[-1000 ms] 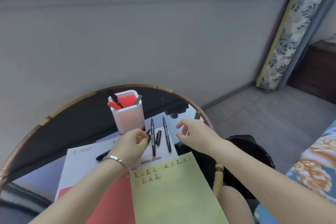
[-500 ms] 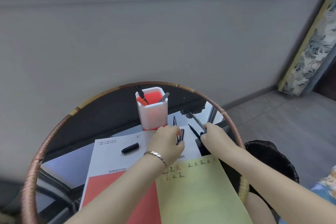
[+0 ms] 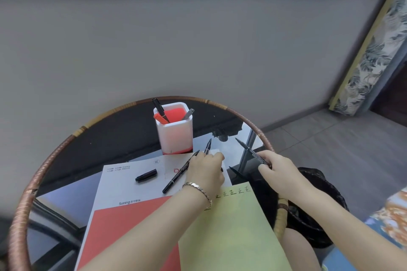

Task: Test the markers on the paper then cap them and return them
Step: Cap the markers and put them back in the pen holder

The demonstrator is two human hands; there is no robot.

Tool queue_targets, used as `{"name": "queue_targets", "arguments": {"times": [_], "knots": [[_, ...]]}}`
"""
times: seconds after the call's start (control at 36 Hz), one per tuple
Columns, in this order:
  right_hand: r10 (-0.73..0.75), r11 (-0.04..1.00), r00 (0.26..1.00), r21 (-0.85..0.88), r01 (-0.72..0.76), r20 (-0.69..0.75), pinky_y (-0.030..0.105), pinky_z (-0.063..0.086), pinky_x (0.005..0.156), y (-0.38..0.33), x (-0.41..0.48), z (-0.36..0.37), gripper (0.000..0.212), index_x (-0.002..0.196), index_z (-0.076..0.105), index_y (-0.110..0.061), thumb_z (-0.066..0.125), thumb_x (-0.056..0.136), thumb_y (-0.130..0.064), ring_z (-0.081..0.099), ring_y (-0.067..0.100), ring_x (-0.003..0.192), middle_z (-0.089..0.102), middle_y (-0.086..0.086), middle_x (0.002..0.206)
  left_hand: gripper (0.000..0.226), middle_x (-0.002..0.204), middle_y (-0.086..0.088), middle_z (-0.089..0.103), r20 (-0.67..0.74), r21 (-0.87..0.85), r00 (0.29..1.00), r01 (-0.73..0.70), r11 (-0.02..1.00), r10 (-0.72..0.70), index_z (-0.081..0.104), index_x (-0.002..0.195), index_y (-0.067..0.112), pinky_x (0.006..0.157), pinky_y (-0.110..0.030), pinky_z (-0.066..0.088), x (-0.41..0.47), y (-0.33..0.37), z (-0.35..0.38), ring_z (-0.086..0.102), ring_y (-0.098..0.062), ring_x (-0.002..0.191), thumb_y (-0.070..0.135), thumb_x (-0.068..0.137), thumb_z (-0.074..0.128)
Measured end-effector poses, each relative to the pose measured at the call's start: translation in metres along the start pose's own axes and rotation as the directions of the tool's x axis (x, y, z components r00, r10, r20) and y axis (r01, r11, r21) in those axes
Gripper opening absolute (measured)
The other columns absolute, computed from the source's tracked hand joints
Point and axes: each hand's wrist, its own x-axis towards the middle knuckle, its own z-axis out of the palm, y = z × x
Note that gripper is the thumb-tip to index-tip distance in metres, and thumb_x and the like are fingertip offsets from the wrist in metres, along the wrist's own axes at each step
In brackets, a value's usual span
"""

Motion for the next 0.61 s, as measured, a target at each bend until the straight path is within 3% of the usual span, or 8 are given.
{"name": "queue_targets", "arguments": {"times": [0.08,0.19,0.28,0.36,0.44,0.61], "knots": [[-0.005,1.0,1.0,0.017,0.004,0.01,0.033,0.048,0.071,0.004,-0.002,0.0,0.036,0.119,0.055,-0.02,0.041,0.087,-0.01,0.061,0.027,0.079,0.067,0.007,0.086,0.033,0.103,-0.002,0.064,0.106,-0.29,0.992,0.103,0.952,-0.075,0.053,0.119,0.016,0.086,-0.032,0.043,-0.007,0.002,-0.006,0.055,-0.022,0.1,0.01,0.087,0.046],[-0.055,0.996,0.998,0.071,0.055,0.001,0.023,0.044,0.062,0.004,-0.005,-0.002,0.03,0.115,0.054,-0.026,0.043,0.09,-0.014,0.058,0.024,0.072,0.064,0.006,0.083,0.016,0.088,0.0,0.062,0.105,-0.778,0.958,0.247,0.577,-0.267,0.055,0.104,0.015,0.061,-0.023,0.052,-0.016,0.007,-0.037,0.065,-0.011,0.076,0.008,0.091,0.047],[-0.136,0.979,0.989,0.146,0.142,-0.055,0.014,0.038,0.054,-0.002,-0.008,-0.004,0.016,0.103,0.056,-0.029,0.049,0.091,-0.02,0.044,0.009,0.056,0.051,-0.001,0.064,0.011,0.079,0.003,0.065,0.169,-0.907,0.906,0.297,0.298,-0.388,0.061,0.098,0.012,0.058,-0.013,0.051,-0.021,0.0,-0.055,0.061,-0.005,0.067,0.007,0.091,0.053],[-0.18,0.954,0.98,0.229,0.195,-0.084,0.015,0.036,0.052,-0.008,-0.014,-0.004,0.012,0.084,0.06,-0.032,0.055,0.088,-0.021,0.039,0.004,0.049,0.043,-0.008,0.051,0.01,0.082,-0.001,0.07,0.247,-0.944,0.879,0.313,0.103,-0.408,0.067,0.092,0.011,0.065,-0.018,0.052,-0.03,-0.011,-0.064,0.064,-0.007,0.07,0.006,0.086,0.061],[-0.221,0.93,0.971,0.279,0.239,-0.094,0.02,0.034,0.052,-0.014,-0.022,-0.003,0.018,0.075,0.063,-0.034,0.059,0.084,-0.019,0.038,0.007,0.05,0.042,-0.006,0.05,0.009,0.073,0.002,0.071,0.283,-0.945,0.865,0.326,0.034,-0.414,0.068,0.082,0.015,0.063,-0.017,0.053,-0.04,-0.019,-0.068,0.067,-0.004,0.065,0.006,0.082,0.065],[-0.276,0.909,0.955,0.291,0.297,-0.111,0.018,0.036,0.05,-0.027,-0.031,0.001,0.022,0.072,0.066,-0.035,0.062,0.08,-0.015,0.04,0.005,0.046,0.052,-0.009,0.048,0.003,0.063,0.005,0.069,0.278,-0.932,0.874,0.347,0.11,-0.399,0.068,0.082,0.013,0.058,-0.021,0.048,-0.052,-0.025,-0.069,0.058,-0.002,0.052,0.01,0.081,0.067]]}}
